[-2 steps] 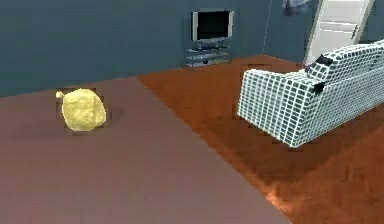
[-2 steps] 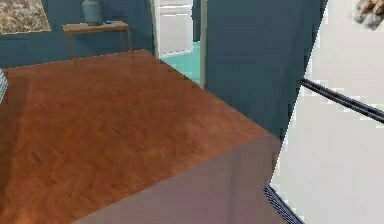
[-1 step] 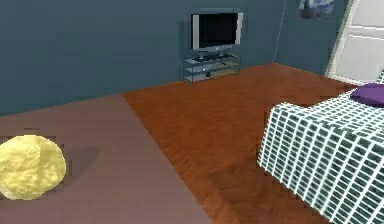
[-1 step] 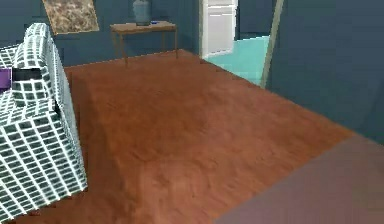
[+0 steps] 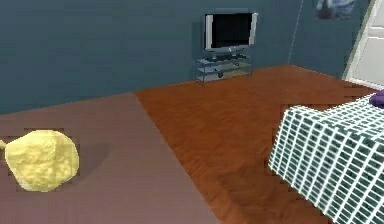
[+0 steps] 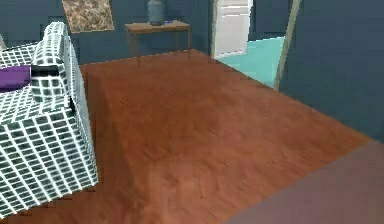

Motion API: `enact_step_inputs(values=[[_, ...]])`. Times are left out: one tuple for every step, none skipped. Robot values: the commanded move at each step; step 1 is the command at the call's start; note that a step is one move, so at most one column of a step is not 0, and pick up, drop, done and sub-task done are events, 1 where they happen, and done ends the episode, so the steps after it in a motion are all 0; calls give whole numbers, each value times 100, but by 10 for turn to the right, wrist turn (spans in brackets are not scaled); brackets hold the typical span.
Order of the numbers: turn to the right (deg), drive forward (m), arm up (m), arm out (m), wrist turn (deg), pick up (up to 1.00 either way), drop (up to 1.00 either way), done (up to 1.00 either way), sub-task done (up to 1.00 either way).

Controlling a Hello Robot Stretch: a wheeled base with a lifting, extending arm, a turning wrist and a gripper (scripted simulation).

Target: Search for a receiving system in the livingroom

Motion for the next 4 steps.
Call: enact_step_inputs(values=[[0, 100, 0, 0, 0, 0, 0, 0, 0], [0, 100, 0, 0, 0, 0, 0, 0, 0], [0, 100, 0, 0, 0, 0, 0, 0, 0], [90, 0, 0, 0, 0, 0, 0, 0, 0]])
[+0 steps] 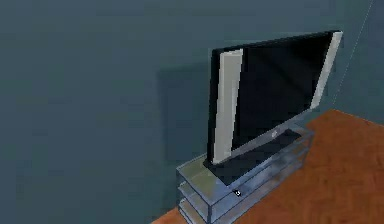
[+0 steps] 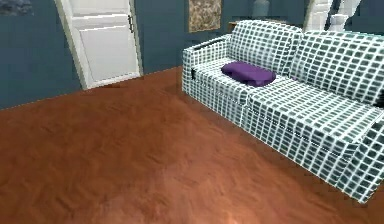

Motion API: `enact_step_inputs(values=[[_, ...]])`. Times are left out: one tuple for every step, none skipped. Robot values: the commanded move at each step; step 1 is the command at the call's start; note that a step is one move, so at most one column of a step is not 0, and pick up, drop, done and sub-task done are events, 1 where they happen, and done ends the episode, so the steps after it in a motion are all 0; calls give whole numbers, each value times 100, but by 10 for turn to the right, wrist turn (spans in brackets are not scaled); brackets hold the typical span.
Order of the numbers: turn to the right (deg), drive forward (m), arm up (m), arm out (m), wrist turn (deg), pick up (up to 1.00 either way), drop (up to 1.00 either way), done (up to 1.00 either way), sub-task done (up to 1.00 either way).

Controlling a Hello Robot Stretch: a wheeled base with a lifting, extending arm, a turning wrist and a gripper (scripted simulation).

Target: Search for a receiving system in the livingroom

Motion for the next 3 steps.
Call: enact_step_inputs(values=[[0, 5, 0, 0, 0, 0, 0, 0, 0], [210, 0, 0, 0, 0, 0, 0, 0, 0], [0, 0, 0, 0, 0, 0, 0, 100, 0]])
